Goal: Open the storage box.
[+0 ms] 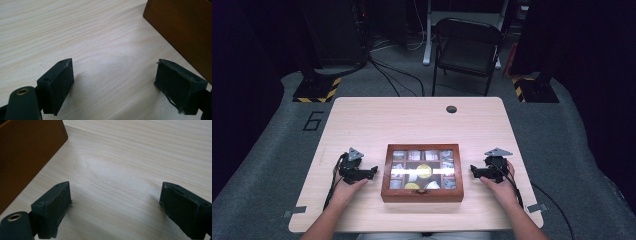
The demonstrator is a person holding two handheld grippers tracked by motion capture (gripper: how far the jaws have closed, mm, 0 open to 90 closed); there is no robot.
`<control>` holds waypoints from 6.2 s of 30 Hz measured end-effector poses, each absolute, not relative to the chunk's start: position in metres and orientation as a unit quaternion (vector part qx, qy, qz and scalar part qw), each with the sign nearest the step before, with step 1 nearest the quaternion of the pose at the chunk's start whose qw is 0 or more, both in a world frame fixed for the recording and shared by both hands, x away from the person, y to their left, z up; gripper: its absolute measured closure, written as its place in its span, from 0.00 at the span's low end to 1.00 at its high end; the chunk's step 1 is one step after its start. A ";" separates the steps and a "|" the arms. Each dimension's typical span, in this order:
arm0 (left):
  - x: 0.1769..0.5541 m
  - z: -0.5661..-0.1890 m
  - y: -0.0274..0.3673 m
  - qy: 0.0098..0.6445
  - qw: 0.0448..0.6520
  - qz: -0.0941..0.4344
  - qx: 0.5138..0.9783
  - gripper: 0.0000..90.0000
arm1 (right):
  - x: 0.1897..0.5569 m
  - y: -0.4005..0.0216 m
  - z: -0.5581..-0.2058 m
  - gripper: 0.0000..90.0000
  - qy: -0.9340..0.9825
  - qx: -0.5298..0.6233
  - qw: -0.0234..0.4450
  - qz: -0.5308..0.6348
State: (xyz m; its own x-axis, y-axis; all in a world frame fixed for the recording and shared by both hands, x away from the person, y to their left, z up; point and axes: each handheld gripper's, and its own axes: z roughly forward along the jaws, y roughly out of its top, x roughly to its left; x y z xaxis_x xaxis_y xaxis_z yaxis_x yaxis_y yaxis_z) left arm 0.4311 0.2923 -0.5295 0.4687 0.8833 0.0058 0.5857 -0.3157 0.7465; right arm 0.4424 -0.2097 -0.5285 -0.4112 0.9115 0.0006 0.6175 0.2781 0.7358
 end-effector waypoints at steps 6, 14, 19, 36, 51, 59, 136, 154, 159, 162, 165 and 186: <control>0.430 -0.530 0.292 0.468 0.349 0.214 0.783 0.17 | 0.441 -0.209 -0.528 0.11 0.766 0.502 0.218 0.338; 0.429 -0.529 0.292 0.469 0.347 0.211 0.784 0.17 | 0.441 -0.208 -0.528 0.10 0.765 0.503 0.220 0.336; 0.429 -0.530 0.292 0.470 0.351 0.213 0.781 0.17 | 0.441 -0.209 -0.528 0.11 0.765 0.504 0.219 0.336; 0.428 -0.526 0.291 0.477 0.351 0.200 0.781 0.25 | 0.439 -0.209 -0.525 0.28 0.755 0.516 0.220 0.341; 0.426 -0.522 0.294 0.484 0.354 0.192 0.777 0.32 | 0.434 -0.210 -0.517 0.38 0.759 0.518 0.206 0.336; 0.422 -0.516 0.297 0.491 0.367 0.195 0.766 0.35 | 0.430 -0.206 -0.511 0.37 0.766 0.506 0.203 0.340; 0.346 -0.472 0.268 0.432 0.440 0.150 0.773 0.37 | 0.328 -0.179 -0.463 0.38 0.796 0.403 0.186 0.412; 0.334 -0.468 0.262 0.416 0.447 0.149 0.778 0.38 | 0.322 -0.165 -0.467 0.41 0.815 0.372 0.155 0.417; 0.335 -0.469 0.260 0.415 0.446 0.152 0.778 0.38 | 0.322 -0.160 -0.471 0.45 0.829 0.359 0.142 0.406; 0.335 -0.469 0.261 0.415 0.445 0.150 0.779 0.38 | 0.323 -0.158 -0.474 0.46 0.832 0.358 0.138 0.401; 0.335 -0.469 0.261 0.415 0.446 0.148 0.779 0.38 | 0.325 -0.156 -0.477 0.48 0.834 0.358 0.131 0.398; 0.332 -0.466 0.262 0.417 0.450 0.147 0.776 0.39 | 0.327 -0.152 -0.483 0.53 0.850 0.346 0.128 0.375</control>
State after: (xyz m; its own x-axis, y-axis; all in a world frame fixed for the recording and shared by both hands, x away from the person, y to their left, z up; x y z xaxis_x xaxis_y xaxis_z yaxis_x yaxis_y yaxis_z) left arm 0.3317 0.2624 -0.4664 0.6093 0.7791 -0.1477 0.5144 -0.2466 0.8213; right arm 0.3268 -0.1518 -0.4829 -0.7274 0.6849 0.0421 0.4925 0.4783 0.7271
